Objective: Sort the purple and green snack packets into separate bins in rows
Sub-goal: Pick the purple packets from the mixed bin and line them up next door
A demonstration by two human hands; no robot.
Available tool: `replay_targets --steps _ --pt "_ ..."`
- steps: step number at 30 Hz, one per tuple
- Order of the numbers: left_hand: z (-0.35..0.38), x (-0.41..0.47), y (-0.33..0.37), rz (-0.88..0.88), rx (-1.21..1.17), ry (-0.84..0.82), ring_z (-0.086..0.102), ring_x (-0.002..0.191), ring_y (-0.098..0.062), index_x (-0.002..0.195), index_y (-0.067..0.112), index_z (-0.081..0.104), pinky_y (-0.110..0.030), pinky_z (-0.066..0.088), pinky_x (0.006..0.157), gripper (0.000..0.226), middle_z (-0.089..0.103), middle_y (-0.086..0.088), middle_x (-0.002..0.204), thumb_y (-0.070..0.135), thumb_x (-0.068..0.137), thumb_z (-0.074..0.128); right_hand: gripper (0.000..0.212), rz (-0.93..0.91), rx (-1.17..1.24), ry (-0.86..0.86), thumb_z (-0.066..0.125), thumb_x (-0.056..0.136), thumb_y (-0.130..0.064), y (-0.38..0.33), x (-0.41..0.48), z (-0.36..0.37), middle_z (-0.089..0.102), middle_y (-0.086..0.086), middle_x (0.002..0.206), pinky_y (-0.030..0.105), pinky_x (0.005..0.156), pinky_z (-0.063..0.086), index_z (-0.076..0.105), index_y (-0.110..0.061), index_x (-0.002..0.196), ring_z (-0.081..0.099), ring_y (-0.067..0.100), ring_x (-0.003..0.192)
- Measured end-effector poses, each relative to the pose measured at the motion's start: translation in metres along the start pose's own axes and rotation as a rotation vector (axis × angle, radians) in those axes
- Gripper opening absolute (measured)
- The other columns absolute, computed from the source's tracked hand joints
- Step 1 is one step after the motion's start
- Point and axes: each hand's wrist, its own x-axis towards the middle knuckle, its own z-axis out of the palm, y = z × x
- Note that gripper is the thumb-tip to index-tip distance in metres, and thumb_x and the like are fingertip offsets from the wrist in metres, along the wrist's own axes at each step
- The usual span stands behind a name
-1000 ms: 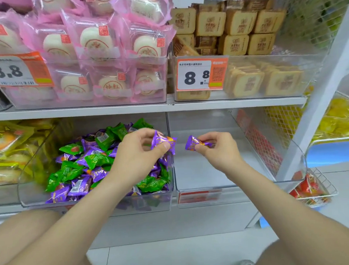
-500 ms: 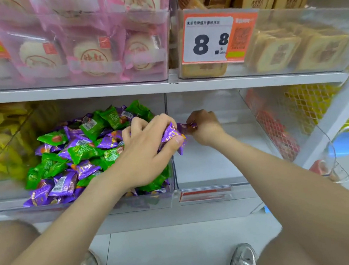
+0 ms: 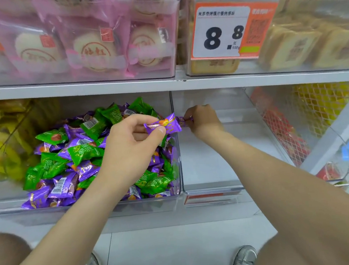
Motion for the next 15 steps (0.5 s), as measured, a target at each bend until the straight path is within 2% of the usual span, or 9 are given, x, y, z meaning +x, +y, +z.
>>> replay_targets --steps 4,7,9,12,15 --pt "-0.002 -0.001 0.002 -0.028 0.004 -0.001 0.074 0.080 -0.022 0.104 0.030 0.076 -0.037 0.059 0.070 0.012 0.077 -0.003 0.089 0.024 0.094 0.078 0.027 -0.056 -0.180 0.037 0.062 0.091 0.001 -0.001 -0.001 0.006 0.046 0.011 0.107 0.043 0.078 0.057 0.077 -0.016 0.106 0.065 0.046 0.090" --pt "-0.004 -0.002 0.003 -0.041 0.007 -0.011 0.072 0.082 -0.026 0.107 0.031 0.076 -0.041 0.058 0.072 0.013 0.077 -0.005 0.094 0.024 0.096 0.076 0.028 -0.091 -0.180 0.019 0.063 0.093 -0.001 0.001 -0.002 0.005 0.047 0.012 0.112 0.044 0.081 0.058 0.078 -0.020 0.108 0.066 0.046 0.091" --pt "-0.005 -0.003 0.005 -0.038 -0.008 -0.018 0.072 0.080 -0.022 0.109 0.031 0.076 -0.039 0.059 0.072 0.015 0.076 -0.004 0.096 0.022 0.098 0.073 0.026 -0.093 -0.144 -0.003 0.065 0.096 -0.008 0.004 -0.004 -0.001 0.052 0.012 0.114 0.044 0.084 0.058 0.078 -0.022 0.113 0.065 0.044 0.095" --pt "-0.006 -0.004 0.007 -0.046 -0.034 -0.037 0.070 0.075 -0.009 0.110 0.032 0.076 -0.026 0.057 0.069 0.016 0.077 0.002 0.092 0.021 0.099 0.071 0.023 -0.030 0.023 0.036 0.066 0.097 -0.017 0.002 -0.012 -0.020 0.066 0.010 0.113 0.034 0.087 0.054 0.076 -0.021 0.117 0.067 0.033 0.101" --pt "-0.007 -0.006 0.010 -0.035 -0.035 -0.068 0.070 0.075 -0.007 0.112 0.031 0.076 -0.019 0.056 0.068 0.018 0.078 0.002 0.097 0.018 0.099 0.071 0.021 0.063 0.450 0.065 0.057 0.100 -0.018 -0.015 -0.041 -0.048 0.074 0.006 0.086 0.025 0.073 0.049 0.078 -0.015 0.101 0.069 0.020 0.077"
